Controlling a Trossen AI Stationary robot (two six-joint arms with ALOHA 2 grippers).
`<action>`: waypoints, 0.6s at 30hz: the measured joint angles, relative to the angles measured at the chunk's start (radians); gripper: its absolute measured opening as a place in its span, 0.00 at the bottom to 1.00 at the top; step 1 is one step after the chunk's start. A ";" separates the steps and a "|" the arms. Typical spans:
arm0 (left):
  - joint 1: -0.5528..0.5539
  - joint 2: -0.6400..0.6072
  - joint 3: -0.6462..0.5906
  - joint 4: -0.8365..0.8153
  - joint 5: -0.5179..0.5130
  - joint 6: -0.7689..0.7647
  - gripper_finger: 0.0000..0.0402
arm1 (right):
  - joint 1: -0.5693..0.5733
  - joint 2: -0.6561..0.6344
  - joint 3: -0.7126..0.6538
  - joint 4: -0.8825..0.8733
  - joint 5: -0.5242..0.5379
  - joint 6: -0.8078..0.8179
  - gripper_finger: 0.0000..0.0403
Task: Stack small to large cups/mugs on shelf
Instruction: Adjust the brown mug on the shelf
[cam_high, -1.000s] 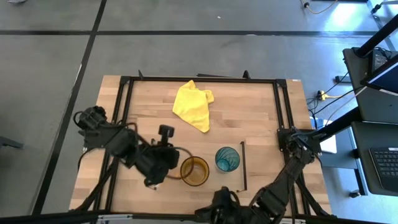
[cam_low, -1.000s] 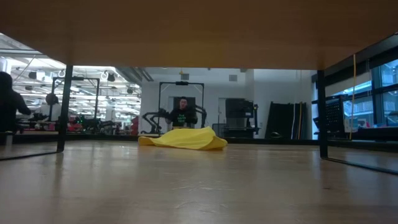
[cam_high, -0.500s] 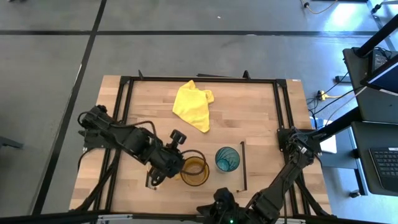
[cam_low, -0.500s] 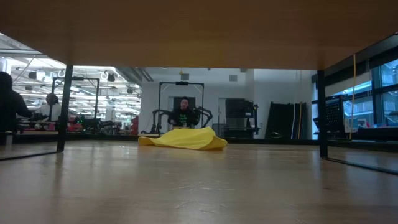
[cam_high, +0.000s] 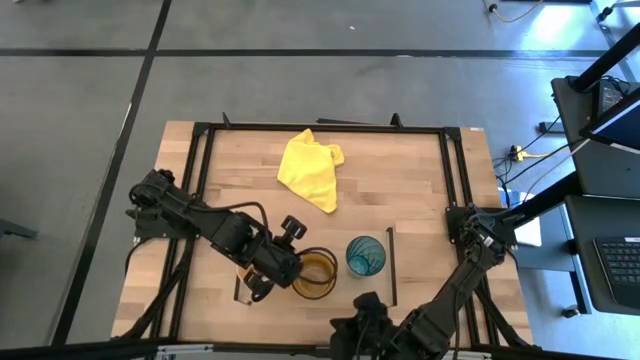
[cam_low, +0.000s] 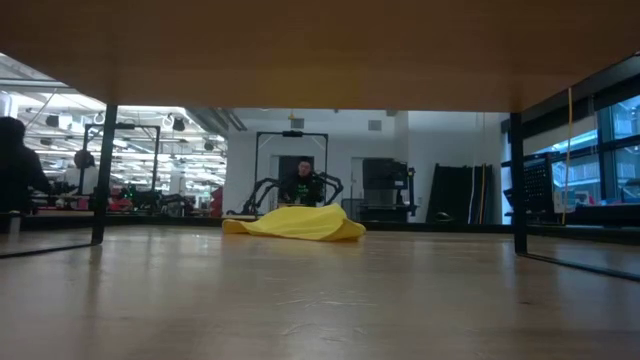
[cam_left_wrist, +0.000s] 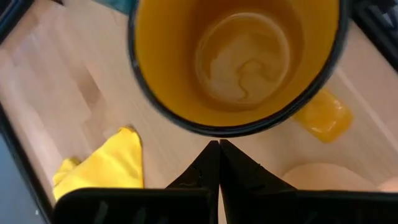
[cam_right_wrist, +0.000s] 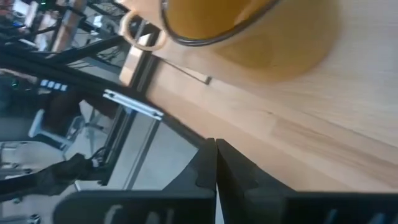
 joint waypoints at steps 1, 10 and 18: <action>0.000 0.000 0.000 0.000 0.009 0.000 0.00 | -0.003 0.000 0.000 -0.008 -0.001 0.003 0.01; -0.001 0.000 0.000 0.006 0.017 -0.003 0.00 | -0.058 0.000 0.000 -0.012 0.013 -0.027 0.01; -0.005 0.000 0.000 0.007 0.017 -0.025 0.00 | -0.073 0.000 0.000 -0.014 0.012 -0.053 0.01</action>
